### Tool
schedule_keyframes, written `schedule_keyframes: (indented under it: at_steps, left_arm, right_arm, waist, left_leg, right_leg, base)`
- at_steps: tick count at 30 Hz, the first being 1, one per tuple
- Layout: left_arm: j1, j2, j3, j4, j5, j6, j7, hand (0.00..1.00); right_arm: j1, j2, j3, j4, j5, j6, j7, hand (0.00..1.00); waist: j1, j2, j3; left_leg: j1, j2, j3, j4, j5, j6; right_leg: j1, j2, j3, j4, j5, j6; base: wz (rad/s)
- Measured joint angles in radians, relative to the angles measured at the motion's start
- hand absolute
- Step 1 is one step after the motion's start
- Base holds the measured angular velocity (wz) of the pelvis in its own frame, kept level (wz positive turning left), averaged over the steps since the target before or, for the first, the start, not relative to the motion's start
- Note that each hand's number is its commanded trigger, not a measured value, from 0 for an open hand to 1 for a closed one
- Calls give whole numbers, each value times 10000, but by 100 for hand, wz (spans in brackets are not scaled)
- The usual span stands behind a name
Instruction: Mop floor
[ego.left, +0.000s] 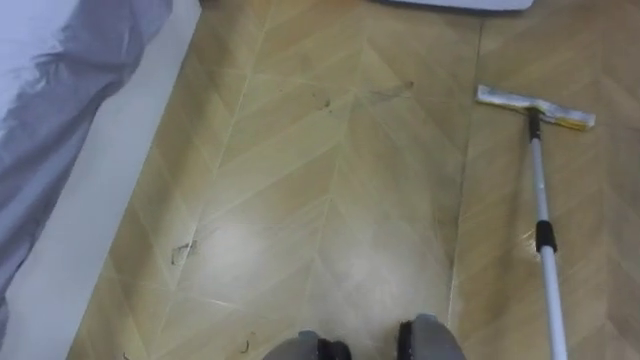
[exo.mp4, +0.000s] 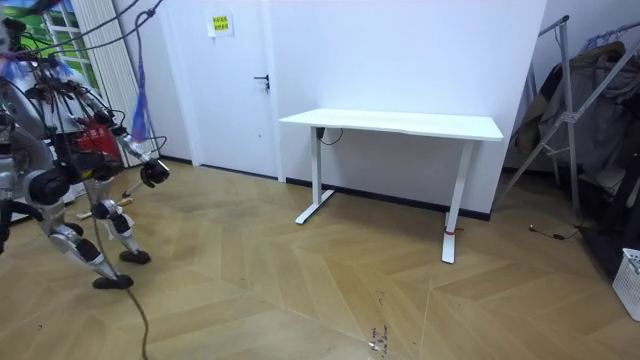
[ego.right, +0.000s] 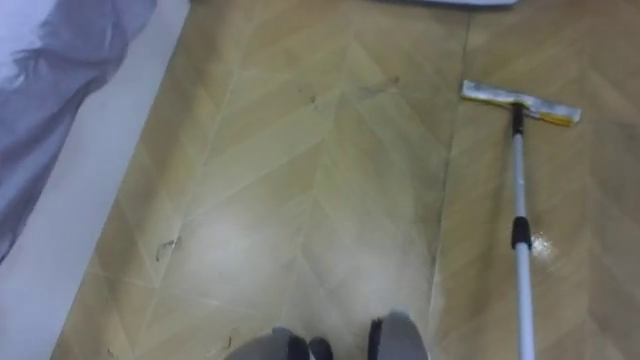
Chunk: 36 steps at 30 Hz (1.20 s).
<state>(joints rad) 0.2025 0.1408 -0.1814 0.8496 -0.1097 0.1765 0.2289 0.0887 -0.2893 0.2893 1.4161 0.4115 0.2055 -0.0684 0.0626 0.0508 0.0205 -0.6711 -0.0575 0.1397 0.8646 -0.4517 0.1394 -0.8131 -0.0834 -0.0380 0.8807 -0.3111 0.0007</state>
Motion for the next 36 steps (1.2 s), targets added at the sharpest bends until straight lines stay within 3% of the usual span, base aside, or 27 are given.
schedule_keyframes:
  at_steps: [2, 4, 6, 7, 9, 10, 11, 13, 15, 18, 20, 22, 27, 30, 32, 36]
  left_arm:
    - [6, 4, 22, 221, -11, 68, 71, 0]
    - [-73, 62, 38, 360, -205, 201, 160, 0]
    - [-73, 258, 34, 339, -607, 238, 233, 0]
    - [-78, 363, 36, 294, -755, 208, 317, 0]
    - [-44, 511, 32, 81, -748, 216, 473, 0]
    - [-16, 624, 33, -23, -725, 206, 504, 0]
    - [-12, 660, 36, -77, -716, 206, 531, 0]
    - [-11, 662, 33, -84, -590, 210, 541, 0]
    - [20, 662, 52, 97, -416, 352, 532, 0]
    - [2, 609, 233, 339, -10, 525, 458, 0]
    - [-49, 574, 248, 484, 183, 541, 283, 0]
    - [-205, 477, 329, 939, 400, 480, 210, 0]
    - [227, 218, 642, 1381, 1229, 591, 202, 0]
    - [325, 197, 899, 1515, 1629, 727, 201, 0]
    - [470, 96, 1269, 1644, 1979, 765, 188, 0]
    - [577, 2, 1336, 1813, 2021, 791, 136, 0]
  right_arm:
    - [-539, -25, -219, -102, -255, 394, -75, 100]
    - [-1335, -206, -287, -46, -304, 773, -73, 100]
    - [-2480, -440, -283, 35, -318, 805, -70, 100]
    - [-3209, -639, -284, 21, -320, 715, -71, 100]
    - [-4164, -835, -289, -173, -321, 446, -74, 100]
    - [-4700, -916, -389, -211, -276, 304, -18, 100]
    - [-5244, -1057, -447, -150, -90, 428, 118, 100]
    - [-5397, -1212, -650, 7, 119, 734, 268, 100]
    - [-5142, -1215, -723, -34, 26, 669, 401, 100]
    - [-4283, -1215, -758, 36, -314, 260, 588, 100]
    - [-3523, -1183, -672, 312, -513, -19, 768, 100]
    - [-2973, -1021, -576, 590, -803, -125, 730, 100]
    - [-1338, -632, -542, 778, -2219, -143, 447, 100]
    - [-609, -242, -554, 769, -2614, -58, 439, 100]
    - [-195, 194, -674, 676, -2984, 14, 505, 100]
    - [70, 568, -753, 536, -3337, 124, 739, 100]
  waist:
    - [102, -40, 2]
    - [294, -191, 51]
    - [320, -291, 109]
    - [449, -473, 180]
    - [733, -694, 176]
    - [815, -888, 208]
    - [904, -991, 169]
    - [1098, -1013, 142]
    - [1120, -1012, 144]
    - [1110, -879, 164]
    - [1056, -585, 150]
    - [1004, -436, 128]
    - [428, -265, -87]
    - [141, -362, -124]
    - [-82, -540, -190]
    - [-219, -685, -236]
  left_leg:
    - [205, 170, -263, 216, -262, -287]
    - [253, 401, -351, 514, -456, -482]
    - [174, 539, -353, 869, -533, -621]
    - [141, 632, -341, 1049, -536, -635]
    - [151, 690, -339, 1088, -527, -667]
    - [163, 683, -368, 984, -456, -798]
    - [203, 682, -433, 763, -428, -850]
    - [316, 683, -687, 373, -305, -1058]
    - [496, 660, -862, -70, -125, -1090]
    - [977, 643, -898, -545, 7, -1049]
    - [1693, 632, -968, -1089, 105, -1007]
    - [2437, 651, -972, -1760, 274, -975]
    - [4498, 453, -914, -3899, 865, -947]
    - [5611, 444, -885, -4744, 1112, -1039]
    - [6495, 495, -876, -5373, 1315, -1155]
    - [7450, 669, -654, -5958, 1370, -1229]
  right_leg:
    - [327, 154, -295, 89, -270, -322]
    - [436, 266, -417, 220, -458, -514]
    - [419, 340, -441, 470, -660, -676]
    - [396, 420, -436, 582, -695, -721]
    - [398, 550, -433, 579, -648, -833]
    - [402, 572, -451, 529, -607, -908]
    - [423, 634, -466, 383, -565, -905]
    - [641, 698, -668, -107, -349, -925]
    - [926, 700, -835, -566, -157, -947]
    - [1465, 667, -930, -1045, -51, -911]
    - [2241, 668, -1034, -1584, 47, -836]
    - [2937, 638, -1065, -2107, 165, -802]
    - [4714, 588, -1077, -3473, 304, -663]
    - [5595, 721, -1033, -4071, 320, -683]
    - [6338, 863, -1006, -4569, 341, -720]
    - [7173, 1134, -769, -5076, 372, -778]
  base:
    - [3]
    - [-2]
    - [0]
    - [-6]
    - [-8]
    - [13]
    - [22]
    - [30]
    - [18]
    - [6]
    - [9]
    - [3]
    - [3]
    - [-6]
    - [-11]
    - [-17]
